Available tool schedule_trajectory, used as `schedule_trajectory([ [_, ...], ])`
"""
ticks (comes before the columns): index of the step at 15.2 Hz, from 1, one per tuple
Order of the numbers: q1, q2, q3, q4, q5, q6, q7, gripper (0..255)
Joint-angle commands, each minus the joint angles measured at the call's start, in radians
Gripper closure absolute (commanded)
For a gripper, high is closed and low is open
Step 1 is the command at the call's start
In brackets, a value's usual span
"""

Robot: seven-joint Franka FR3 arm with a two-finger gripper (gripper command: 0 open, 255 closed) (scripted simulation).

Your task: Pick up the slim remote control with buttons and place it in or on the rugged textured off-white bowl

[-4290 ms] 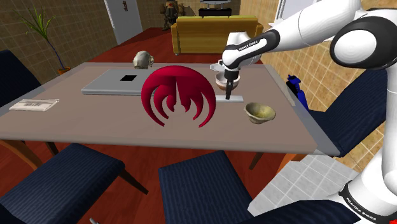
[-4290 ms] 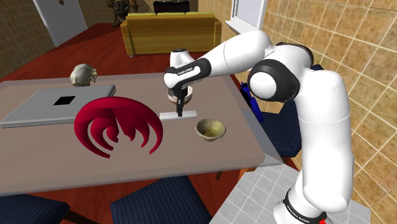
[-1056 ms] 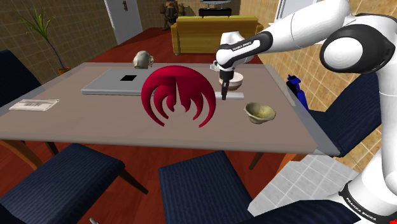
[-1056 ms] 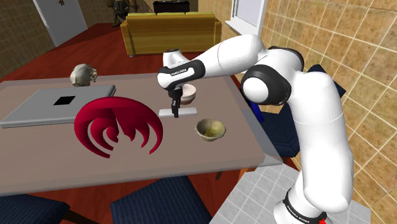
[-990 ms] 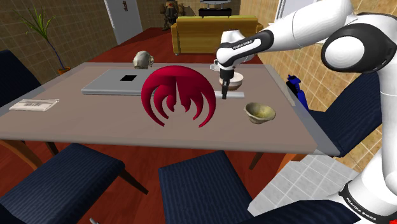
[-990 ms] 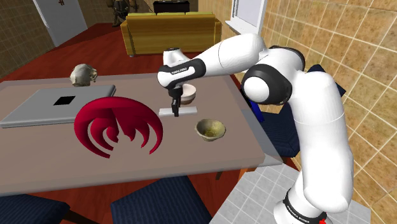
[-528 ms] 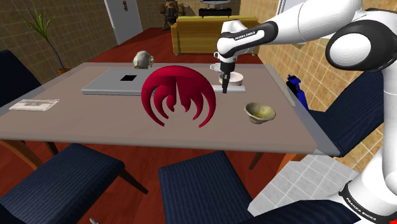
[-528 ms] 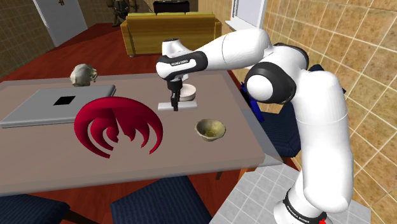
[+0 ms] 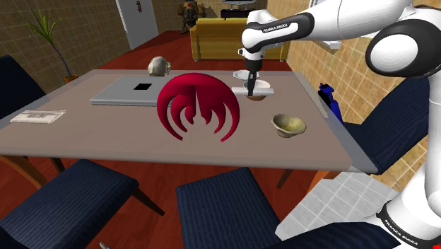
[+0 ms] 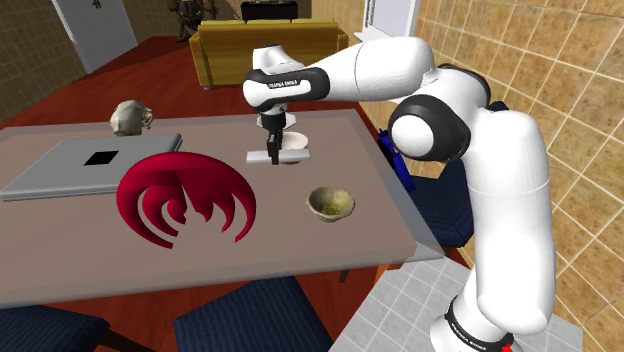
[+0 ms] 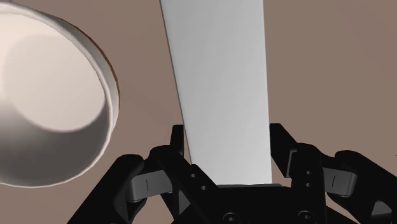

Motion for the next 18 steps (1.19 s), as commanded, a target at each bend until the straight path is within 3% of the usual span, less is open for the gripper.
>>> schedule_trajectory([
  [1,0.000,-0.002,0.000,0.025,-0.001,-0.027,0.002,255],
  [6,-0.002,-0.006,-0.001,0.086,-0.002,-0.091,0.004,255],
  [11,0.026,-0.241,-0.008,-0.254,-0.035,0.016,0.017,255],
  [18,0.042,-0.530,-0.003,-0.614,-0.084,0.092,0.049,255],
])
